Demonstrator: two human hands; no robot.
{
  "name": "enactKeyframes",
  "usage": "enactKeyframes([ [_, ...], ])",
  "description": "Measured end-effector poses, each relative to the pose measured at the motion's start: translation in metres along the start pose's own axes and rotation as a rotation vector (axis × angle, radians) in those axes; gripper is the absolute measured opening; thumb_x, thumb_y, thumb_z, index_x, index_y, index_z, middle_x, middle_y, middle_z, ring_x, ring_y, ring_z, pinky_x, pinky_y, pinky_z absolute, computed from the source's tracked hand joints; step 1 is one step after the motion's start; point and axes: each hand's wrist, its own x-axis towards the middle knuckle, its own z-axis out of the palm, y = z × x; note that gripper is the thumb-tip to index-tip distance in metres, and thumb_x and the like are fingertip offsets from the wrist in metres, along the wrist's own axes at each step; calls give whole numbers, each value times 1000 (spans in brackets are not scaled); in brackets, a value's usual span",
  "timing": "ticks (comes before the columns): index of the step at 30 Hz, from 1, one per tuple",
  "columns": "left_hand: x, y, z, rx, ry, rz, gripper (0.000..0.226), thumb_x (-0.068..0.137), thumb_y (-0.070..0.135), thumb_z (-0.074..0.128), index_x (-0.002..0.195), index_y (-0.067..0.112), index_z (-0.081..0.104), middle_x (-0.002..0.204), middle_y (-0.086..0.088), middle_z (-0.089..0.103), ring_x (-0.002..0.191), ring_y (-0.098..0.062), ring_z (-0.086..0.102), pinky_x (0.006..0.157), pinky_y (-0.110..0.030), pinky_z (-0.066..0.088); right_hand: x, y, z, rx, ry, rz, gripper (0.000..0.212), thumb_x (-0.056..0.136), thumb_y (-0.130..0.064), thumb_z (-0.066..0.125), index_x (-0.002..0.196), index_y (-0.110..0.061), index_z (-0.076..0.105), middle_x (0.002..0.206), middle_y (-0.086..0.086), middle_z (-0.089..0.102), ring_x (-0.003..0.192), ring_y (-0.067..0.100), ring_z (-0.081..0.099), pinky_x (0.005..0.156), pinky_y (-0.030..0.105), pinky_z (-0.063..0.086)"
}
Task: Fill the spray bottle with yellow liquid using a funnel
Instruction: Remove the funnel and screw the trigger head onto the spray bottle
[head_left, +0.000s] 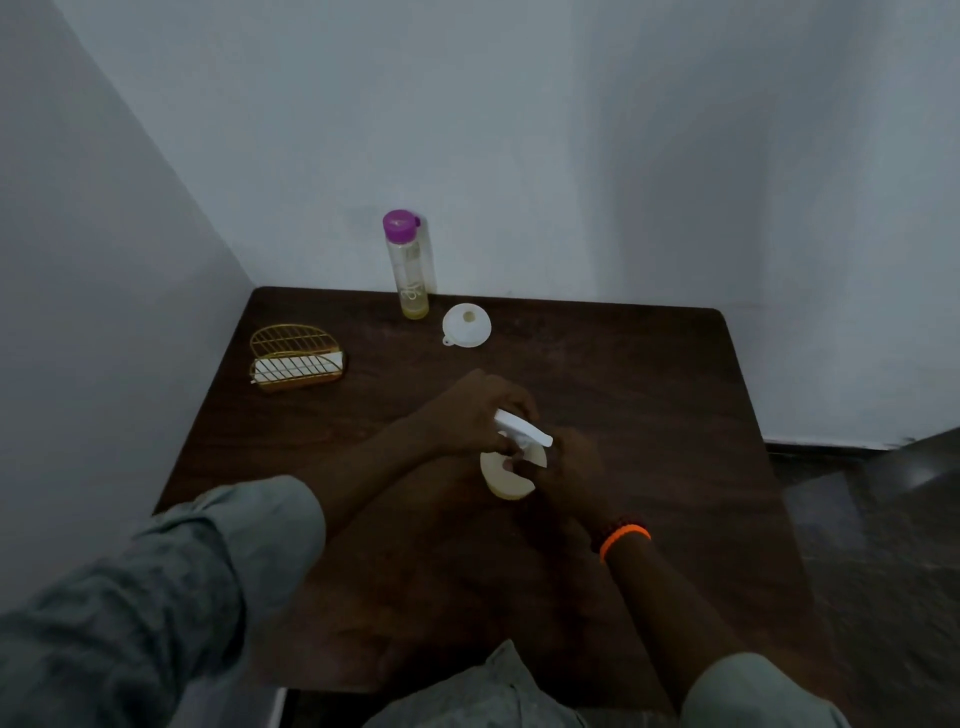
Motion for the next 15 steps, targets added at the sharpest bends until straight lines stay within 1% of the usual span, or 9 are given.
enactKeyframes([
  [2,5,-1,-4,28,-64,16,33,67,19,85,99,19,75,97,9,75,88,-1,68,78,-22,55,0,0,0,5,-15,8,45,67,-59,80,82,-19,66,71,-9,63,64,7,60,58,25,42],
  [3,7,-1,-5,40,-89,24,33,68,20,85,100,20,75,99,9,74,89,-1,68,80,-22,54,-1,-1,-1,12,-7,-2,41,69,-54,82,84,-18,68,71,-10,62,64,7,60,59,24,40],
  [5,9,-2,-7,59,-122,36,33,70,23,84,101,21,74,101,11,73,92,0,65,83,-20,50,-3,-4,-3,22,6,-25,42,70,-50,83,93,-17,72,77,-9,66,68,8,62,61,22,40],
  [8,10,-4,-8,59,-127,40,36,70,23,84,105,19,73,104,10,73,92,-1,65,82,-15,45,-4,-5,-2,51,-5,-12,40,72,-44,85,99,-17,73,81,-10,64,69,2,57,61,14,35],
  [9,8,-6,-6,48,-110,39,41,71,23,84,109,18,72,106,8,73,92,-1,66,81,-12,45,-4,-6,-1,44,6,0,41,72,-44,85,99,-16,73,81,-9,63,70,3,57,61,14,35],
  [11,1,-7,-2,14,-40,25,54,71,26,85,121,15,67,109,7,72,92,-1,66,82,-12,46,-5,-7,-1,15,26,24,44,69,-48,85,95,-16,71,80,-9,62,73,8,59,64,20,39],
  [13,-12,-8,4,-83,93,6,69,69,29,88,131,11,61,114,5,71,98,-3,68,85,-21,54,-7,-8,-1,-7,44,51,40,67,-51,85,87,-20,69,72,-13,58,71,10,59,63,27,42],
  [14,-20,-10,8,-130,168,-24,78,67,29,91,135,10,58,118,4,70,103,-3,67,86,-26,56,-8,-11,-1,-6,54,60,36,67,-50,85,82,-25,66,68,-16,55,67,6,57,62,27,42],
  [15,-30,-10,12,-182,239,-81,87,65,30,92,140,12,53,122,2,68,109,-3,66,88,-27,57,-9,-14,-2,-4,62,53,32,66,-50,86,77,-32,62,65,-17,52,64,2,54,59,26,40],
])
